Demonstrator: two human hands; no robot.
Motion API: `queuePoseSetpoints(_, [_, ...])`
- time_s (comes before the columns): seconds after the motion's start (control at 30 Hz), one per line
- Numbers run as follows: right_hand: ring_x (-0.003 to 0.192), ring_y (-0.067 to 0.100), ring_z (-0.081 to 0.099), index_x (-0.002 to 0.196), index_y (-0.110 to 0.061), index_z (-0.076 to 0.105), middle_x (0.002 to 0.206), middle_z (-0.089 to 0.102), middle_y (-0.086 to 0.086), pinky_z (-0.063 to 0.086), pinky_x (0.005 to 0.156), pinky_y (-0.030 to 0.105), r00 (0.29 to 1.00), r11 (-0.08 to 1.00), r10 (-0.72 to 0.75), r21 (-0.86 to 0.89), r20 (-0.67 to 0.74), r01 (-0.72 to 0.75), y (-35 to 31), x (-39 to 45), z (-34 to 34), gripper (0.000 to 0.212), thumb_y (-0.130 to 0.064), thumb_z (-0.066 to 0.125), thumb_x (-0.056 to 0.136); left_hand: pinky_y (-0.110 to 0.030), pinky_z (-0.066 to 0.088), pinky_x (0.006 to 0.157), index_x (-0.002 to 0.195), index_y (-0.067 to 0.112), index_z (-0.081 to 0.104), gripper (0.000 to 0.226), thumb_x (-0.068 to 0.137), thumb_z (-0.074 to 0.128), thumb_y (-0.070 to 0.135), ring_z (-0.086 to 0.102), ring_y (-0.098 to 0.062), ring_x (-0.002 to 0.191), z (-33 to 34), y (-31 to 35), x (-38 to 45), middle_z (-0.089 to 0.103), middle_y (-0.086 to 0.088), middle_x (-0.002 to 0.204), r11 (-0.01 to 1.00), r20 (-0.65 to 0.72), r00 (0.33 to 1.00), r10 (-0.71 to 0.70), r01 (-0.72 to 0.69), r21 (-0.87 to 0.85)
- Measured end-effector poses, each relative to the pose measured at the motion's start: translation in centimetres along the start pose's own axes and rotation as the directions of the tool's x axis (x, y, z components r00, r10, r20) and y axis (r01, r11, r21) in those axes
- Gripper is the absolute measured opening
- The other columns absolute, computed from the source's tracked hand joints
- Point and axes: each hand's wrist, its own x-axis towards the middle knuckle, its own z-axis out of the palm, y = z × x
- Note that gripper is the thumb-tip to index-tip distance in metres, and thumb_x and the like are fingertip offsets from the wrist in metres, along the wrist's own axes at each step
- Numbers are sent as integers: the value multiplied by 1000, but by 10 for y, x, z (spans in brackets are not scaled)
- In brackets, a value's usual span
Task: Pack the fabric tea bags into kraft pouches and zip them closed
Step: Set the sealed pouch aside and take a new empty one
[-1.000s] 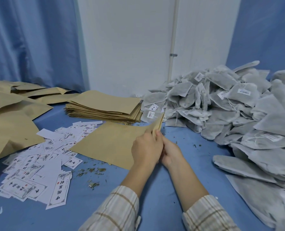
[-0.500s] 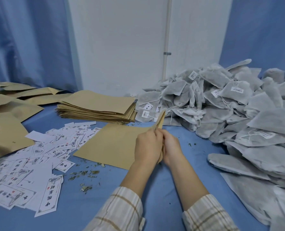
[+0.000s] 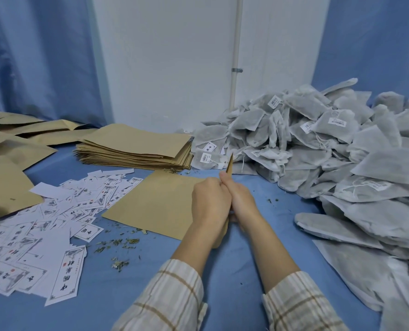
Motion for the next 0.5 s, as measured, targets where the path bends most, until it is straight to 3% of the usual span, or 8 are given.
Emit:
queuePoseSetpoints(0.13, [83,18,59,75,-21,57,83,63,1,45,76,33,986,986,-153,-80,-66,147,2,-2,4,35,-48,43,93,-26,28,56,72,2,59,37,97,40,22,56,-28,72,4,2,-5,64,-16,76,1000,-95,995,10,-9,10])
queuePoseSetpoints(0.3, [76,18,49,79,-9,54,80,58,4,34,65,29,948,902,-293,-366,-123,231,1,-2,10,37,-34,35,99,-25,21,53,58,9,44,39,95,45,23,41,-20,58,4,-5,-4,49,-6,60,996,-190,980,-67,53,-76])
queuePoseSetpoints(0.4, [65,16,43,64,-13,42,65,48,0,32,56,27,952,938,-260,-275,-163,209,6,-3,15,37,-28,37,97,-26,19,52,50,12,34,44,93,46,14,33,-15,50,6,-9,-8,40,-2,51,988,-219,969,-110,83,-130])
queuePoseSetpoints(0.5, [71,21,47,65,-12,46,69,50,4,37,64,33,961,988,-138,-97,-239,118,13,0,18,33,-25,37,94,-27,18,53,50,7,34,43,92,45,10,36,-21,57,4,-13,-6,46,-15,55,966,-240,948,-211,164,-201])
